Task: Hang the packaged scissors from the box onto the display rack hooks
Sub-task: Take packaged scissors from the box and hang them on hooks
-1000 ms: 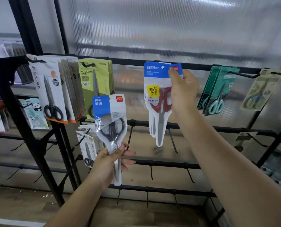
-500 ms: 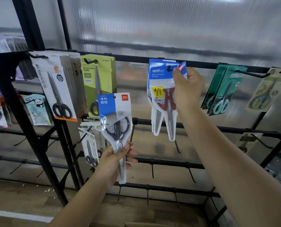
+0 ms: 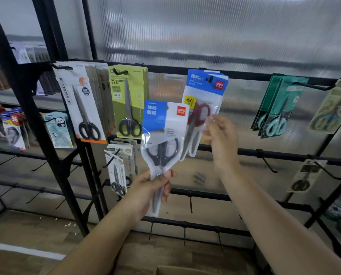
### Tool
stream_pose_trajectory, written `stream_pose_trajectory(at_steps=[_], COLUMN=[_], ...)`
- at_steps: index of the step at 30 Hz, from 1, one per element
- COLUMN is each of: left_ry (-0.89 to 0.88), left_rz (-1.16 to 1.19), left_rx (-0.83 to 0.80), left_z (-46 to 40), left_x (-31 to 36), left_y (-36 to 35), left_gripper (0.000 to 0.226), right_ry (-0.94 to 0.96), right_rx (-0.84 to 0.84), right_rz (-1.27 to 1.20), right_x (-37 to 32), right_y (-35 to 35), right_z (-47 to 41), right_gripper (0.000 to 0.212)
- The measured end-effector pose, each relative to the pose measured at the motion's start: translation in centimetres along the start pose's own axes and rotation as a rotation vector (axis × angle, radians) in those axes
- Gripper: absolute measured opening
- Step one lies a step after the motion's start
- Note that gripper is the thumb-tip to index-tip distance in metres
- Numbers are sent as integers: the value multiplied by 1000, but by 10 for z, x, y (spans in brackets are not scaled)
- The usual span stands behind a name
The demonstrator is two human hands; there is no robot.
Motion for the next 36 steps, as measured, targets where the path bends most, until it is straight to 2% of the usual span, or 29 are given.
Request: stream_pose_trajectory(at_steps=[2, 4, 7, 11, 13, 15, 18, 22, 25, 29, 36], left_ry=[34, 50, 10, -281, -353, -384, -419, -426, -413, -385, -354], left_rz=[-54, -144, -318, -883, -1111, -1245, -1297, -1309, -1314, -1296, -1260], left_rx=[-69, -98, -59, 165, 241, 294, 318, 306, 309, 304, 256], left_z=[2, 3, -2, -8, -10, -12, -13, -14, -17, -21, -31], left_x=[2, 4, 12, 30, 37, 39, 35, 35, 38, 38, 30], left_y=[-3, -8, -15, -13, -8, -4, 0, 1, 0, 1, 10], left_gripper=[25, 29, 41, 40, 46, 48, 33, 28, 27, 25, 22], right_ry=[-52, -63, -36, 9, 10, 34, -3, -63, -87, -86, -34], right_rx=[-242, -349, -259, -134, -67, -44, -21, -9, 4, 12, -5], right_rz=[-125, -200, -203, -182, -160, -144, -100, -50, -19, -13, 114], right_x=[-13, -30, -47, -65, -69, -70, -64, -56, -50, -46, -33], right_y=[-3, -7, -12, -12, -11, -11, -9, -6, -6, -7, 3], right_z=[9, 13, 7, -13, -28, -39, -50, -59, -64, -68, -60], right_gripper=[36, 29, 23, 14, 15, 17, 15, 9, 28, 34, 14])
Point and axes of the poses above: each hand's wrist, its own z-axis away from the middle knuckle, its own y-axis out of the back of the hand, x = y × z, the point moved 1 cm from there along -z, towards the middle knuckle, and after that the axes turned 11 degrees about y, right-handed, at the moved point
